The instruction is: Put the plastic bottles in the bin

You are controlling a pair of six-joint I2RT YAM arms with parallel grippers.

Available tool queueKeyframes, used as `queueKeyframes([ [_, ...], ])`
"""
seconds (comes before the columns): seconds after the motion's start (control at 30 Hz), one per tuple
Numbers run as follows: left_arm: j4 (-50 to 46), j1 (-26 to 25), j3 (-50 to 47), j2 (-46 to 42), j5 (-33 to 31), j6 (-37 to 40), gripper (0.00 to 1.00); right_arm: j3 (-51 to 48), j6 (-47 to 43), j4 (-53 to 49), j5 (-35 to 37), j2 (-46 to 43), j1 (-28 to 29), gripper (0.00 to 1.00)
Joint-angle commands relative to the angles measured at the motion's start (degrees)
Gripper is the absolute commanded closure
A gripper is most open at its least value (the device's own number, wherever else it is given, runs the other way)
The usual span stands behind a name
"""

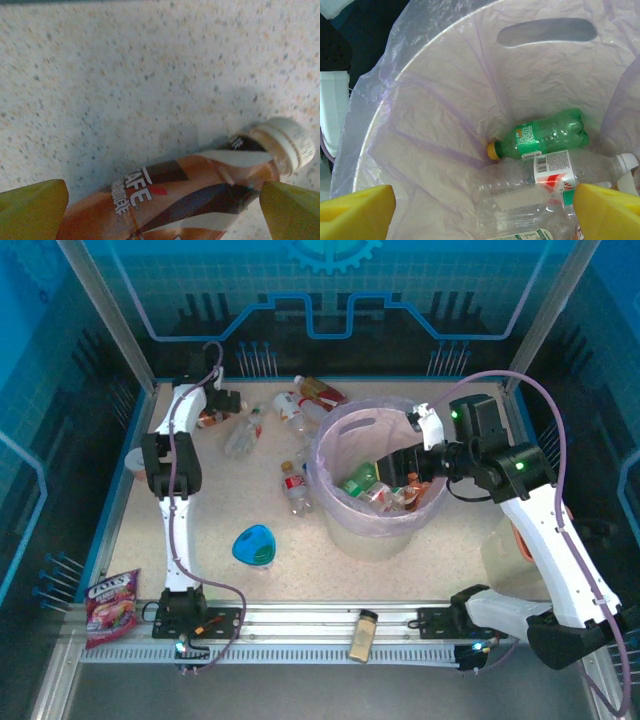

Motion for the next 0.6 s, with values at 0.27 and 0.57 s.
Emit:
queueKeyframes([
  [0.27, -5.35, 0.31, -9.23, -5.39, 1.68, 3.09, 0.01, -1.7, -0.57, 0.65, 0.36, -0.46, -0.84, 0.08],
  [0.57, 0.26, 0.31, -11.26, -6.13, 1.82, 0.78, 0.11, -2.4, -0.61, -0.03, 0.59, -2.25, -0.8, 0.08],
])
